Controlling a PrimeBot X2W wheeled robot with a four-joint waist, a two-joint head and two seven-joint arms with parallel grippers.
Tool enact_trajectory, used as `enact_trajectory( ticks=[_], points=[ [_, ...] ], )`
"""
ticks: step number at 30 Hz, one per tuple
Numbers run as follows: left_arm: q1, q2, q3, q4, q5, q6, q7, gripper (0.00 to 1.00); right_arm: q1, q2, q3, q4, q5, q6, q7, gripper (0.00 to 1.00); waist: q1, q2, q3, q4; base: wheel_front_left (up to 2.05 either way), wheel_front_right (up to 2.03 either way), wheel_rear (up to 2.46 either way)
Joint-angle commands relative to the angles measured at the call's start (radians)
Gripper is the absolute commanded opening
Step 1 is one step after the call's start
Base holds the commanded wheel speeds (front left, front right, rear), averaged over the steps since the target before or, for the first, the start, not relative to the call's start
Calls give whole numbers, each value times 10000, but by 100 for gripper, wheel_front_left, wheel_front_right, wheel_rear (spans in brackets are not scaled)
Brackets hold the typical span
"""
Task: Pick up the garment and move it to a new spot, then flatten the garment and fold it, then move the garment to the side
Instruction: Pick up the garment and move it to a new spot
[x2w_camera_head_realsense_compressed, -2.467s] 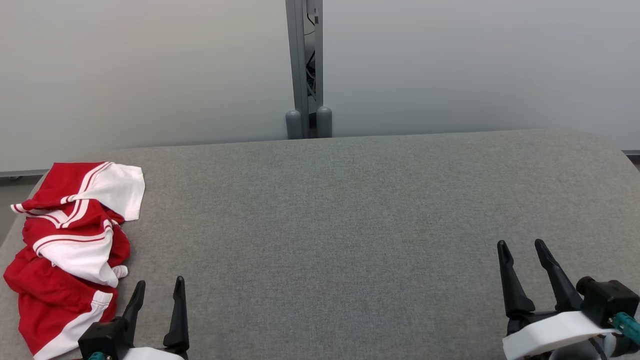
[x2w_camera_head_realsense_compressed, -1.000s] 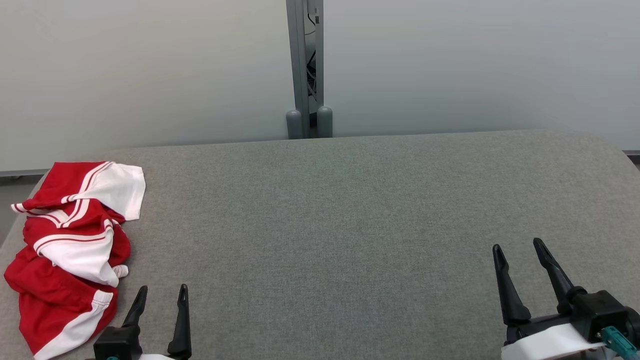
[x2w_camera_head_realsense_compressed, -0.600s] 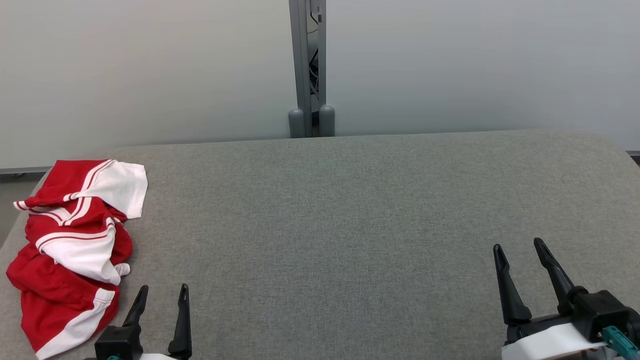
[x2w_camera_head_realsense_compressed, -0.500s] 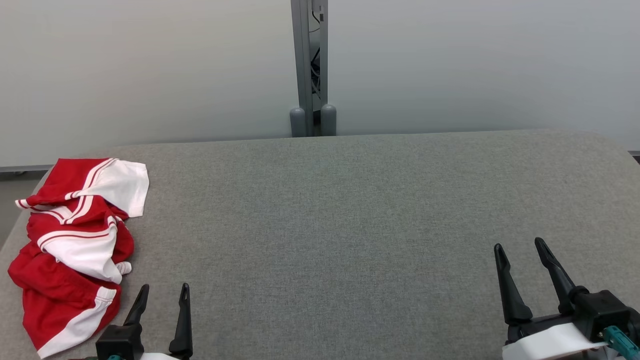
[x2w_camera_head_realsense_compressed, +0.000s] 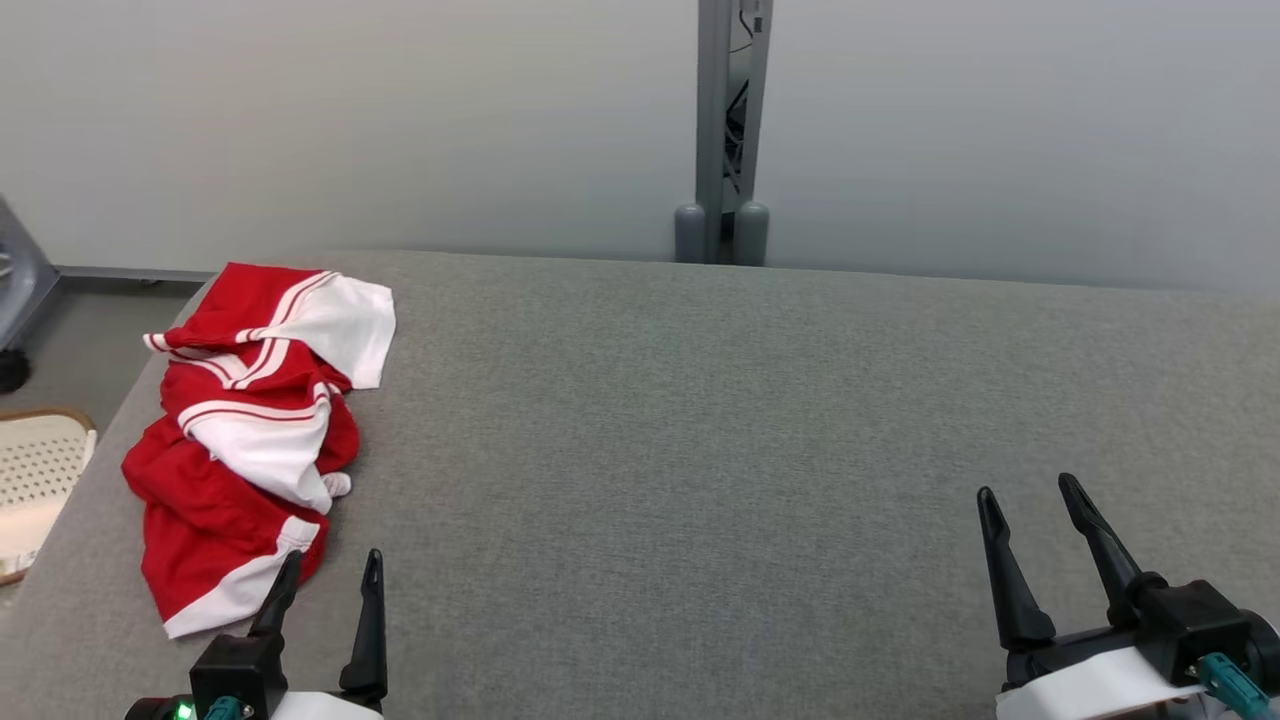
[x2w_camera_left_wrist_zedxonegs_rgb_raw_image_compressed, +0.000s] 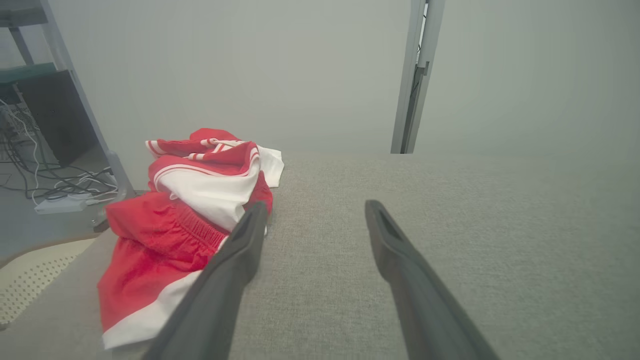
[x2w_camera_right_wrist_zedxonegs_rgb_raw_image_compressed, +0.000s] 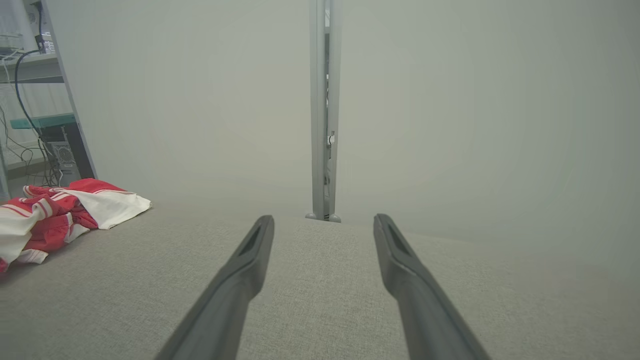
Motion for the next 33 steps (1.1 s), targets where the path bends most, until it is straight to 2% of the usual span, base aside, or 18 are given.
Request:
enact_trajectory(
  ticks=[1,6,18,25,33],
  points=[
    [-181,78,17,-25,-49,-40,-30,100,60,-72,-11,-58,63,17,-24,100,0,0,21,433,0,0,0],
    [-203,98,-120,-83,-14,-58,-27,100,89,-69,-14,-106,45,11,-24,100,0,0,34,1461,0,0,0],
    [-262,214,-272,-145,-109,-112,80,100,64,-71,28,-74,154,11,-24,100,0,0,39,3055,0,0,0],
    [-203,311,-340,-240,-172,-85,248,100,14,-72,90,-28,175,11,-24,100,0,0,28,3288,0,0,0],
    [-477,629,-273,-487,-296,-146,866,100,66,-72,78,-47,229,11,-24,100,0,0,42,3019,0,0,0]
  ],
)
